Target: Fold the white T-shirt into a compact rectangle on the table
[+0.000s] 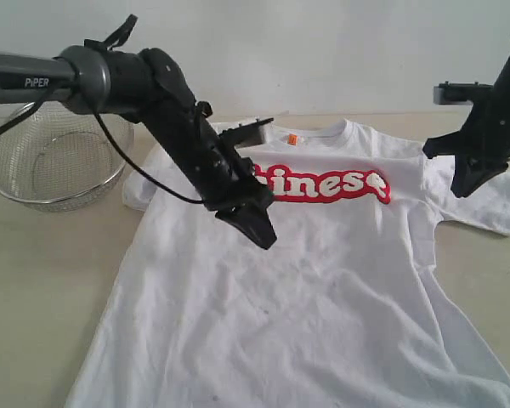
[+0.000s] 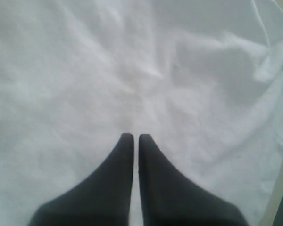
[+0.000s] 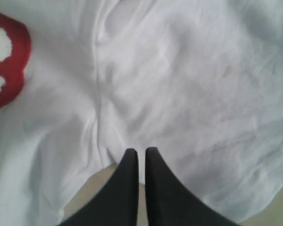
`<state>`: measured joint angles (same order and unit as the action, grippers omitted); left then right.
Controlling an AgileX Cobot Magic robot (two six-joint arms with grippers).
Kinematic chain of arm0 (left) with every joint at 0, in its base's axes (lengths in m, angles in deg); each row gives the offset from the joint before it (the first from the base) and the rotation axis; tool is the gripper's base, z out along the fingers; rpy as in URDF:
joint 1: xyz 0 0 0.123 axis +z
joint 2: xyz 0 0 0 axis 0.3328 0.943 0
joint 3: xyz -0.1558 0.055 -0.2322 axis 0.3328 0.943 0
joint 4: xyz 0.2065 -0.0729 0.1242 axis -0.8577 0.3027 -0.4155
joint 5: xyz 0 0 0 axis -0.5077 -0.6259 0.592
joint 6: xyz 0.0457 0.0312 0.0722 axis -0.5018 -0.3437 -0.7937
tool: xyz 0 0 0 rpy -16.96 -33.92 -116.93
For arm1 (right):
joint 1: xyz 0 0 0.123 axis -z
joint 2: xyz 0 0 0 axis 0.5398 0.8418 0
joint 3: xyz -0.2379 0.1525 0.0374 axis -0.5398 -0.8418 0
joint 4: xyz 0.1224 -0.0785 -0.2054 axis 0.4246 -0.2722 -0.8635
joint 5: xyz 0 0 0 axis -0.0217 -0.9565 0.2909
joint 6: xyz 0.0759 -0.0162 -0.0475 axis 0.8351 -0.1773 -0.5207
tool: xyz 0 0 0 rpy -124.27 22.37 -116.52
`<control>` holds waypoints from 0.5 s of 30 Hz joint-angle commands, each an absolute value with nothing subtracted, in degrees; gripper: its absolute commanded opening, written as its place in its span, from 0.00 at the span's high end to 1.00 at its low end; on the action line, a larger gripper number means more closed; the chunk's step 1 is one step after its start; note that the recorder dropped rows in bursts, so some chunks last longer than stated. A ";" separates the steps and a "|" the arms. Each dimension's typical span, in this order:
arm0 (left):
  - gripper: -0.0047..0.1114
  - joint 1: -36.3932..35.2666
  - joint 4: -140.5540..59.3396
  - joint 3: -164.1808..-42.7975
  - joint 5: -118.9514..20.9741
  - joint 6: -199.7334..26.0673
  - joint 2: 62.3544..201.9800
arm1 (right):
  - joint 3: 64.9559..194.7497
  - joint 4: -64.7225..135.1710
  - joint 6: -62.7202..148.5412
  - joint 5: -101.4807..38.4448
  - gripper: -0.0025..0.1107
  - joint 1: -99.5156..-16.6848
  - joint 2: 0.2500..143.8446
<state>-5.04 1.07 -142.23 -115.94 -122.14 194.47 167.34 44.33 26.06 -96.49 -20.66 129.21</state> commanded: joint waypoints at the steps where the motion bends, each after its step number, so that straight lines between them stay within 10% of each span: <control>1: 0.92 -6.79 2.96 -132.96 -110.96 -124.44 189.92 | 166.13 43.47 25.51 -93.73 0.98 -20.54 128.21; 15: 0.92 -13.52 8.36 -121.39 -105.89 -128.84 188.69 | 166.13 37.98 28.71 -92.39 0.98 -18.82 129.45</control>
<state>-11.98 6.89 -121.85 -106.38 -128.13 189.51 166.43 38.50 28.48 -92.58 -20.14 129.21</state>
